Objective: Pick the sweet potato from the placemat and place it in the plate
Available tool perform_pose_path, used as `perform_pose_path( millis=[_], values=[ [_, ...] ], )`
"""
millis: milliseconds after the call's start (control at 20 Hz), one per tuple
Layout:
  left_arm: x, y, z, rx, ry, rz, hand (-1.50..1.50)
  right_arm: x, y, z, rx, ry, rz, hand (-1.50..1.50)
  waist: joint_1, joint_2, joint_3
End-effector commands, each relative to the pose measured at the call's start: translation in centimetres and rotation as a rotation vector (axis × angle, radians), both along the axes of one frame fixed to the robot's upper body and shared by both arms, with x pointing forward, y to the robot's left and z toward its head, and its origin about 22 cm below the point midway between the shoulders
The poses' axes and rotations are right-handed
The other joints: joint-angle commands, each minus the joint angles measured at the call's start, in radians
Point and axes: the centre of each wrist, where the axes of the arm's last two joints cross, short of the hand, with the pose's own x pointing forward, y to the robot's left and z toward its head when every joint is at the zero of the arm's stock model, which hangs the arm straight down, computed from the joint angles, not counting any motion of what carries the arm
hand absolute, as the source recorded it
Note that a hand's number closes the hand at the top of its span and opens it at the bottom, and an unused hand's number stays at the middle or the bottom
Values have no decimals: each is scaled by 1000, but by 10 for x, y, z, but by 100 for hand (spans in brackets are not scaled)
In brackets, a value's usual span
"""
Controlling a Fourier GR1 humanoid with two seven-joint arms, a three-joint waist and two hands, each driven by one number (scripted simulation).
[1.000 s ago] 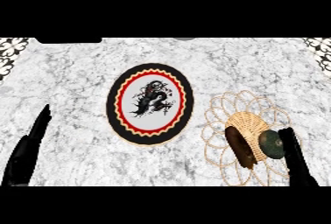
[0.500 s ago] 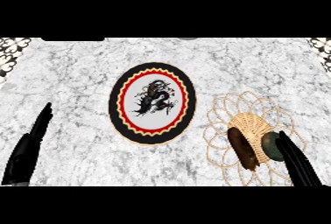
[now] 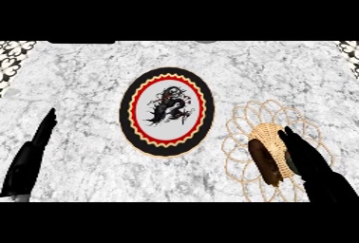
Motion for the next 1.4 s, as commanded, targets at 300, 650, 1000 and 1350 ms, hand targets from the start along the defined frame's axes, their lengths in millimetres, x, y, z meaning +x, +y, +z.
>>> perform_pose_path(
  millis=[300, 650, 1000, 1350],
  values=[
    [0, 16, 10, -7, 13, 18, 0, 41, -3, -2, -199, 211, 14, -150, -7, -2, 2],
    [-17, 16, 1, -8, 24, 6, 0, 62, -7, -32, -191, 263, 31, -150, -7, -3, 2],
    [-1, 16, -14, -4, 11, 16, 0, 77, 1, -48, -221, 340, 79, -150, -10, -2, 1],
    [-14, 11, 6, -17, 11, 9, 0, 87, -8, -77, -248, 355, 43, -150, -6, -3, 2]
  ],
)
